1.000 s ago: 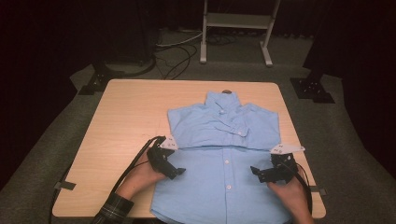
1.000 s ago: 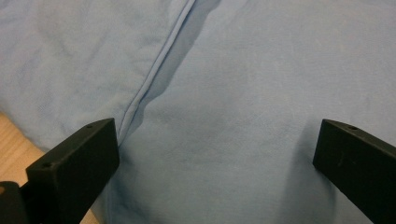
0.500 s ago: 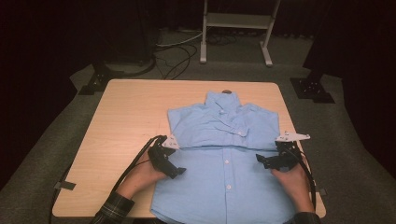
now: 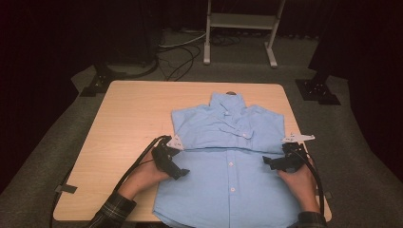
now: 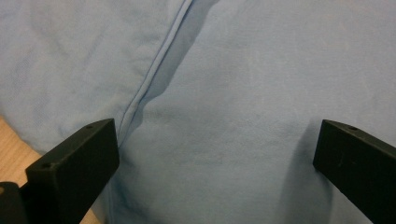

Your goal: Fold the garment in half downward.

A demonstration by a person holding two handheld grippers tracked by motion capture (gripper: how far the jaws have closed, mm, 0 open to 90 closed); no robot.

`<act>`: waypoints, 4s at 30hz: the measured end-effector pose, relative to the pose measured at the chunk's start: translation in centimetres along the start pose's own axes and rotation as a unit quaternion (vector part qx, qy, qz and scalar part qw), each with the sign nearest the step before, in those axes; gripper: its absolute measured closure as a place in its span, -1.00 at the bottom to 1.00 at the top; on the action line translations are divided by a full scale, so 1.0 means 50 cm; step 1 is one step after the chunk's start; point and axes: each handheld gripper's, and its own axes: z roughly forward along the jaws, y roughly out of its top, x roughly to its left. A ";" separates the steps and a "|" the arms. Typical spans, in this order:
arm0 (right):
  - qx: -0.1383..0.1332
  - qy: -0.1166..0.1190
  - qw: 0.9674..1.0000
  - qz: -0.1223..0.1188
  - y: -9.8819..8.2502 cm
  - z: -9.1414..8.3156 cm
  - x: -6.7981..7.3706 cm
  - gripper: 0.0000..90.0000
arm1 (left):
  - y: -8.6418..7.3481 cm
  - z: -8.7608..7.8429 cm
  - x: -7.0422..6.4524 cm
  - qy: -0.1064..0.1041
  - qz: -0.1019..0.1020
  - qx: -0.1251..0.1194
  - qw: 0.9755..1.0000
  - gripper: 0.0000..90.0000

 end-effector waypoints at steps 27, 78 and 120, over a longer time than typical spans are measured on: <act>0.018 0.002 1.000 -0.012 -0.002 0.010 0.001 -1.00 | -0.001 -0.002 0.002 -0.002 0.001 0.002 1.000 -1.00; 0.022 0.006 1.000 -0.018 -0.002 0.012 0.102 -1.00 | -0.059 -0.062 0.004 0.034 -0.031 0.039 0.998 -1.00; 0.034 0.071 0.993 -0.090 0.029 0.038 0.128 -1.00 | -0.084 -0.069 0.034 0.053 -0.059 0.002 0.997 -1.00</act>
